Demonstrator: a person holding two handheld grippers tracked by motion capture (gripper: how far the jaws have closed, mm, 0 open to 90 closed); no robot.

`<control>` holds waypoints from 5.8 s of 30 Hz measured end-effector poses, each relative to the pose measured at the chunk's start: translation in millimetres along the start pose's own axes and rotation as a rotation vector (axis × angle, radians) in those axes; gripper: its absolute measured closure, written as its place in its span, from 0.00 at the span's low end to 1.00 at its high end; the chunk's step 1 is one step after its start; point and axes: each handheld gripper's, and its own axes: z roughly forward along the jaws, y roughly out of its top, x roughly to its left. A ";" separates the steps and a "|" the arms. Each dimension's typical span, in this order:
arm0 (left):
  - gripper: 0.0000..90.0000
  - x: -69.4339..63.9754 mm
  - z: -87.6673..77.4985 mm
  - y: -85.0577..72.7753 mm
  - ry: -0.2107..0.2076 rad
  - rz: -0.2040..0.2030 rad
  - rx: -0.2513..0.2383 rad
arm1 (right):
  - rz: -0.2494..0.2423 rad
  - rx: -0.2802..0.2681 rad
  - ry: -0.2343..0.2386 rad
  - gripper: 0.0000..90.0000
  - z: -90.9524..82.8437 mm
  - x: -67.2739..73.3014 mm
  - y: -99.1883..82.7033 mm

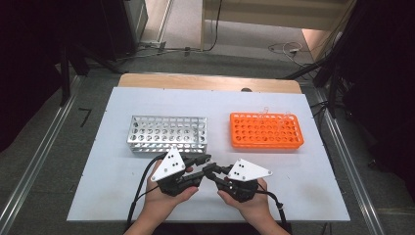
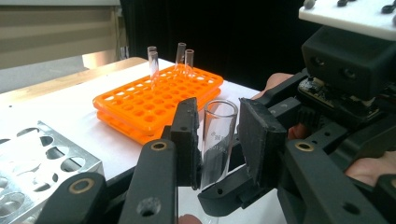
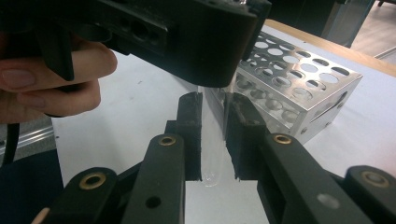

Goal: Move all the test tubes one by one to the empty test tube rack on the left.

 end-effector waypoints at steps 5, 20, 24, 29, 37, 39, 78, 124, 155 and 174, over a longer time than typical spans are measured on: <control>0.80 -0.4 -0.2 0.2 0.009 0.003 -0.001 | 0.000 0.000 0.001 0.83 -0.2 0.5 0.5; 0.84 -0.6 -0.8 0.3 0.012 0.012 -0.006 | -0.001 -0.004 0.004 0.83 -0.2 0.5 1.0; 0.84 -1.2 -1.1 0.5 0.015 0.013 -0.009 | -0.001 -0.006 0.003 0.83 -0.3 0.6 1.1; 0.84 -2.0 -1.1 0.7 0.020 0.017 -0.016 | 0.001 -0.012 0.004 0.83 -0.6 0.6 1.6; 0.84 -1.5 -1.8 0.8 0.025 0.018 -0.021 | 0.010 -0.016 0.016 0.80 0.1 -0.6 1.3; 0.84 0.1 -3.2 1.2 0.032 0.014 -0.027 | 0.014 -0.017 0.017 0.70 0.8 -1.2 1.0; 0.84 39.4 -8.4 19.2 0.100 -0.029 -0.080 | 0.125 -0.055 -0.073 0.00 -71.5 -70.9 -27.1; 0.84 118.3 41.3 46.6 0.209 -0.027 -0.073 | 0.157 -0.008 -0.179 0.00 -114.3 -95.3 -67.9; 0.84 139.1 77.8 35.8 0.285 -0.061 -0.016 | 0.164 -0.017 -0.175 0.00 -115.7 -97.6 -69.4; 0.84 137.4 86.9 27.4 0.344 -0.089 0.071 | 0.163 -0.024 -0.176 0.00 -117.0 -97.6 -68.8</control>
